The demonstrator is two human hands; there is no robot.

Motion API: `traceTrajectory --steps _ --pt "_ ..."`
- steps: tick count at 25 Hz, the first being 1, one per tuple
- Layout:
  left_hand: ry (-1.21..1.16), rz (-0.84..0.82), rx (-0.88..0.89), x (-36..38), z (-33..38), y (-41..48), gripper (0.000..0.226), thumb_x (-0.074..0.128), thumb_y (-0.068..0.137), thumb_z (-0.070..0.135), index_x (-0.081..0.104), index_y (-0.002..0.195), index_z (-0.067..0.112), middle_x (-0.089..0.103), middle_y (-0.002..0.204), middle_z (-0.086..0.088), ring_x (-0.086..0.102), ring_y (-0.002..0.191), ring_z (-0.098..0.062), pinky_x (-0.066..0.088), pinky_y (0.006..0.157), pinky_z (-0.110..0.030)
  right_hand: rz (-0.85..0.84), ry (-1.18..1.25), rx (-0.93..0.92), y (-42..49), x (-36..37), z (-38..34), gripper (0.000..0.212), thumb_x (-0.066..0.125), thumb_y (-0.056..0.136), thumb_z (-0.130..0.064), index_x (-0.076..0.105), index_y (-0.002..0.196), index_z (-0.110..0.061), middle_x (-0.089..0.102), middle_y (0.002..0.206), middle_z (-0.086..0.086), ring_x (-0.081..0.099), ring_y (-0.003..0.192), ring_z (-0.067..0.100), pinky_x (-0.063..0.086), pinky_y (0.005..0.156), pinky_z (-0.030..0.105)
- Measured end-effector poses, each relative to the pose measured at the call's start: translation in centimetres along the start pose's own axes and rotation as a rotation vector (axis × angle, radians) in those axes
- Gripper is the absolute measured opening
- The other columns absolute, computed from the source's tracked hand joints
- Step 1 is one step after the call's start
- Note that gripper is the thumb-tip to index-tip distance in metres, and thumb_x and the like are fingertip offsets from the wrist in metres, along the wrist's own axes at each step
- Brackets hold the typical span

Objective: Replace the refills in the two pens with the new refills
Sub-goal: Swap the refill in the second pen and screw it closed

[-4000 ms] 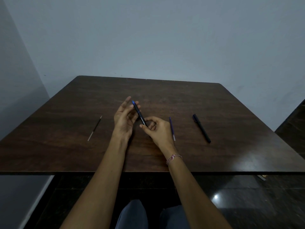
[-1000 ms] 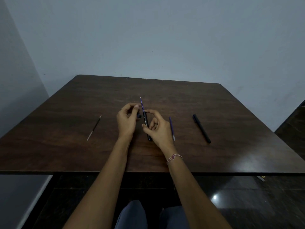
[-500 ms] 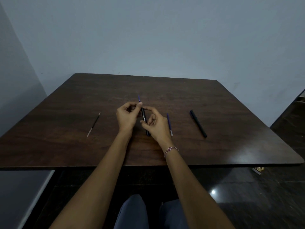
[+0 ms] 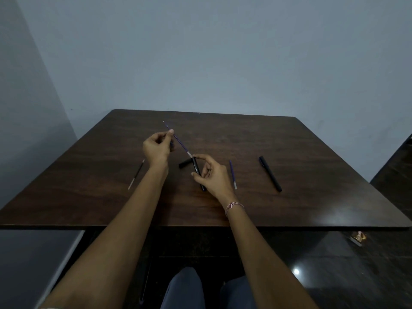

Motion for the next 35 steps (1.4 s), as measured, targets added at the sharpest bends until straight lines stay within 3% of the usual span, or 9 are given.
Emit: traceTrajectory --steps 4,7,9,14,20,27,32,35 --pt "0.115 -0.016 -0.064 -2.1 0.5 1.4 0.011 0.066 0.086 0.016 0.066 0.091 0.005 0.062 0.074 -0.003 0.06 0.068 -0.012 0.056 0.059 -0.025 0.012 0.012 0.012 0.1 -0.1 0.2 0.049 0.074 0.078 -0.013 0.058 0.121 -0.029 0.049 0.056 -0.008 0.047 0.049 0.001 0.04 0.053 0.009" --pt "0.201 -0.078 -0.129 -3.5 0.9 2.9 0.017 0.067 0.086 0.011 0.061 0.071 0.007 0.056 0.067 -0.009 0.055 0.055 -0.016 0.053 0.042 -0.02 0.016 0.011 0.008 0.1 -0.1 0.2 0.049 0.074 0.078 -0.013 0.058 0.122 -0.027 0.05 0.056 -0.007 0.047 0.05 0.002 0.041 0.054 0.01" --pt "0.29 -0.119 -0.195 -4.8 1.3 4.3 0.019 0.068 0.084 0.009 0.059 0.069 0.004 0.054 0.064 -0.012 0.053 0.044 -0.015 0.048 0.037 -0.018 0.019 0.008 0.005 0.1 -0.1 0.2 0.049 0.074 0.078 -0.014 0.058 0.122 -0.027 0.049 0.057 -0.007 0.047 0.05 0.002 0.041 0.054 0.011" --pt "0.804 -0.245 -0.27 -8.5 1.3 7.6 0.016 0.075 0.077 0.012 0.064 0.076 0.001 0.06 0.068 -0.013 0.055 0.056 -0.02 0.048 0.046 -0.03 0.028 0.005 -0.002 0.1 -0.2 0.2 0.048 0.074 0.078 -0.014 0.058 0.122 -0.025 0.049 0.057 -0.007 0.046 0.05 0.001 0.04 0.054 0.01" --pt "1.268 -0.349 -0.201 -9.4 0.1 7.9 0.028 0.078 0.075 0.027 0.069 0.082 0.002 0.064 0.065 -0.01 0.058 0.055 -0.018 0.041 0.048 -0.028 0.024 -0.002 0.0 0.0 -0.2 0.1 0.048 0.074 0.078 -0.014 0.058 0.123 -0.023 0.049 0.057 -0.008 0.046 0.05 0.001 0.04 0.054 0.009" --pt "1.248 -0.273 -0.208 -9.7 -1.4 7.1 0.027 0.08 0.072 0.027 0.064 0.071 0.006 0.065 0.068 -0.009 0.063 0.057 -0.018 0.044 0.044 -0.026 0.027 -0.003 0.004 0.0 -0.1 0.2 0.049 0.074 0.078 -0.014 0.058 0.123 -0.023 0.049 0.056 -0.009 0.047 0.049 0.0 0.04 0.055 0.009" --pt "1.181 -0.266 -0.209 -9.9 -1.5 6.9 0.027 0.084 0.068 0.024 0.067 0.067 0.003 0.068 0.062 -0.01 0.064 0.044 -0.015 0.044 0.038 -0.023 0.037 0.006 -0.006 0.0 -0.2 0.1 0.048 0.074 0.078 -0.014 0.059 0.122 -0.023 0.049 0.055 -0.009 0.048 0.049 0.0 0.039 0.054 0.008" --pt "1.211 -0.249 -0.143 -9.5 -0.8 6.9 0.026 0.076 0.077 0.028 0.068 0.078 0.003 0.068 0.074 -0.014 0.066 0.065 -0.022 0.053 0.055 -0.033 0.041 0.013 -0.008 0.1 -0.2 0.1 0.047 0.074 0.078 -0.014 0.059 0.121 -0.025 0.049 0.056 -0.008 0.047 0.05 0.001 0.039 0.054 0.009"
Point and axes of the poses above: each hand's wrist, its own y-axis towards the middle knuckle, its own x-axis out of the palm, z = x × y, the point moved 9 cm from there along y, towards the middle knuckle
